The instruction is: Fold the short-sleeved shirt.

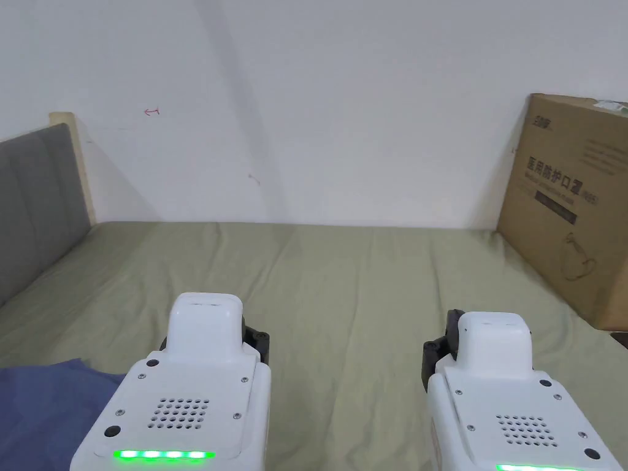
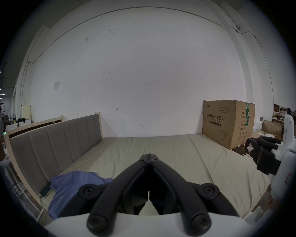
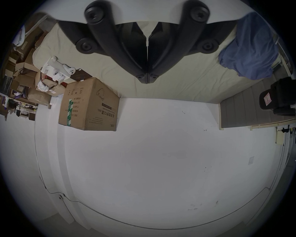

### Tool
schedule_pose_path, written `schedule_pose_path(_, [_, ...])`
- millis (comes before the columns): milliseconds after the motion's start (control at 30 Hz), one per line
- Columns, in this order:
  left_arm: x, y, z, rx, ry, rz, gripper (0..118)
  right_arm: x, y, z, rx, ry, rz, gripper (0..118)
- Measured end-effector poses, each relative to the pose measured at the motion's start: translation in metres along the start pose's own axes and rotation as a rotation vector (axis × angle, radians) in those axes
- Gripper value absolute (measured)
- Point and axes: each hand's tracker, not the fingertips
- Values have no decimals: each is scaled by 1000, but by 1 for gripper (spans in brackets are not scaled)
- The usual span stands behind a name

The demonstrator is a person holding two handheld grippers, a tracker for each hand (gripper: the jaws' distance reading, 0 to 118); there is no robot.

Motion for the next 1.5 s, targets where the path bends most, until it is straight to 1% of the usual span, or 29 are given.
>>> schedule_pose_path(133, [-22, 1, 6, -1, 71, 13, 0, -18, 5, -3, 6, 77, -5, 0])
schedule_pose_path(300, [-68, 5, 21, -24, 222, 21, 0, -67, 10, -11, 14, 239, 13, 0])
schedule_pose_path(367, [-87, 5, 29, -41, 287, 28, 0, -87, 10, -13, -1, 329, 6, 0])
schedule_pose_path(500, [-120, 0, 41, -80, 394, 53, 0, -127, 6, -12, 1, 435, 40, 0])
schedule_pose_path(600, [-138, -5, 44, -113, 431, 51, 0, -149, 3, -10, -17, 507, 40, 0])
schedule_pose_path(733, [-156, -13, 44, -167, 475, 49, 0, -170, -3, -10, -39, 542, 55, 0])
schedule_pose_path(867, [-171, -26, 31, -239, 483, 71, 0, -177, -9, -12, -67, 567, 59, 0])
schedule_pose_path(967, [-192, -50, -5, -396, 401, 146, 0, -178, -14, -15, -87, 567, 70, 0])
schedule_pose_path(1000, [-200, -63, -21, -452, 356, 150, 0, -178, -17, -17, -95, 569, 71, 0])
schedule_pose_path(1067, [-210, -86, -51, -534, 371, 167, 0, -178, -22, -20, -113, 571, 81, 0])
schedule_pose_path(1100, [-216, -98, -66, -558, 343, 189, 2, -179, -25, -21, -124, 562, 94, 0])
schedule_pose_path(1133, [-221, -107, -80, -597, 317, 222, 21, -179, -28, -23, -135, 559, 107, 0])
schedule_pose_path(1167, [-226, -120, -98, -678, 289, 254, 63, -179, -32, -26, -146, 557, 115, 0])
schedule_pose_path(1200, [-233, -132, -114, -755, 263, 316, 87, -179, -35, -29, -157, 552, 120, 0])
schedule_pose_path(1233, [-235, -143, -127, -817, 265, 346, 102, -178, -37, -31, -168, 549, 125, 0])
schedule_pose_path(1267, [-238, -153, -138, -839, 265, 349, 110, -177, -40, -34, -178, 545, 127, 0])
schedule_pose_path(1333, [-241, -169, -155, -863, 250, 367, 110, -176, -45, -40, -198, 533, 133, 0])
schedule_pose_path(1433, [-238, -194, -178, -956, 275, 318, 110, -174, -51, -50, -236, 511, 131, 0])
schedule_pose_path(1500, [-236, -214, -189, -1047, 257, 320, 106, -171, -55, -55, -262, 507, 119, 0])
